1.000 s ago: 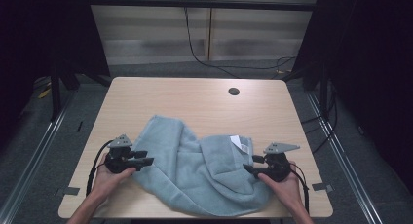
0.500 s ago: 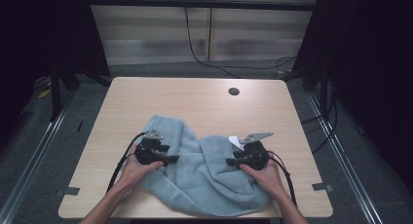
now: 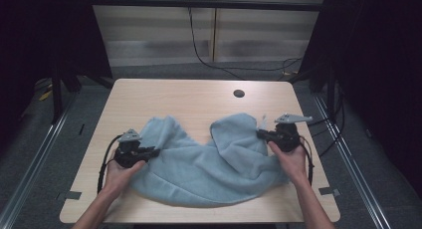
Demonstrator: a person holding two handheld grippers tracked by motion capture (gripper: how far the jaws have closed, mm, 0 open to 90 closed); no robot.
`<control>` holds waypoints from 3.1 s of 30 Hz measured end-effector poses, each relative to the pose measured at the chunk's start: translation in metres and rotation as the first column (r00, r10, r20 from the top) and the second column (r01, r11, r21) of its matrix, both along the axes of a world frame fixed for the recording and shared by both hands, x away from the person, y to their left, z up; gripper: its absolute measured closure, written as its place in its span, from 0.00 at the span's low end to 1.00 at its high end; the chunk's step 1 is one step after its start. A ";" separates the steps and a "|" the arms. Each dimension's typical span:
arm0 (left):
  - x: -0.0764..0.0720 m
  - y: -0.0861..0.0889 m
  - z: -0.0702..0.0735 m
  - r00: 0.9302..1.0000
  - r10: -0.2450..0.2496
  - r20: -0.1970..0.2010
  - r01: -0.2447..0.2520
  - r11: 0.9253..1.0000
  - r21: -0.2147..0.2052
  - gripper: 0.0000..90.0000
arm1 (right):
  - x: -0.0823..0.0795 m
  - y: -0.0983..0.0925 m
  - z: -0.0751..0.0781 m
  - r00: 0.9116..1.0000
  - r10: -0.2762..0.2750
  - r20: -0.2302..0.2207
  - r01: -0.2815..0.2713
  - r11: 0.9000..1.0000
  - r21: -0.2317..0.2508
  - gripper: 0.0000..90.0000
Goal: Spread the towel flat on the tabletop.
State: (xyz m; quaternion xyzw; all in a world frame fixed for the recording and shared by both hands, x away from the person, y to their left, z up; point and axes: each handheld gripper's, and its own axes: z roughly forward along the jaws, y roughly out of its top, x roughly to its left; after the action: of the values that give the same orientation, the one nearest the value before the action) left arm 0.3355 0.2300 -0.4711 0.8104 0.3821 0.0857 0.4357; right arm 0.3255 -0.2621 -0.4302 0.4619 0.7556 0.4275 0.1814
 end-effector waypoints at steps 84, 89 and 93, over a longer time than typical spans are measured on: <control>-0.032 -0.044 -0.002 0.958 -0.271 -0.097 0.261 0.959 -0.110 0.63 | 0.030 0.078 -0.046 0.994 0.076 -0.080 -0.079 0.996 -0.036 0.45; -0.023 -0.022 0.015 0.976 -0.217 -0.007 0.215 0.969 -0.122 0.65 | -0.005 0.082 -0.038 0.984 0.158 -0.081 -0.158 0.987 0.003 0.46; -0.011 -0.008 0.011 0.989 -0.147 0.012 0.147 0.987 -0.059 0.64 | -0.031 0.107 -0.046 0.957 0.266 -0.119 -0.269 0.963 -0.014 0.45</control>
State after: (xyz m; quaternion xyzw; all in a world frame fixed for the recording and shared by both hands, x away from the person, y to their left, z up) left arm 0.3241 0.2219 -0.4599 0.8226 0.3221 0.0449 0.4665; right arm 0.2942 -0.1547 -0.4759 0.3767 0.8268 0.4091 0.0847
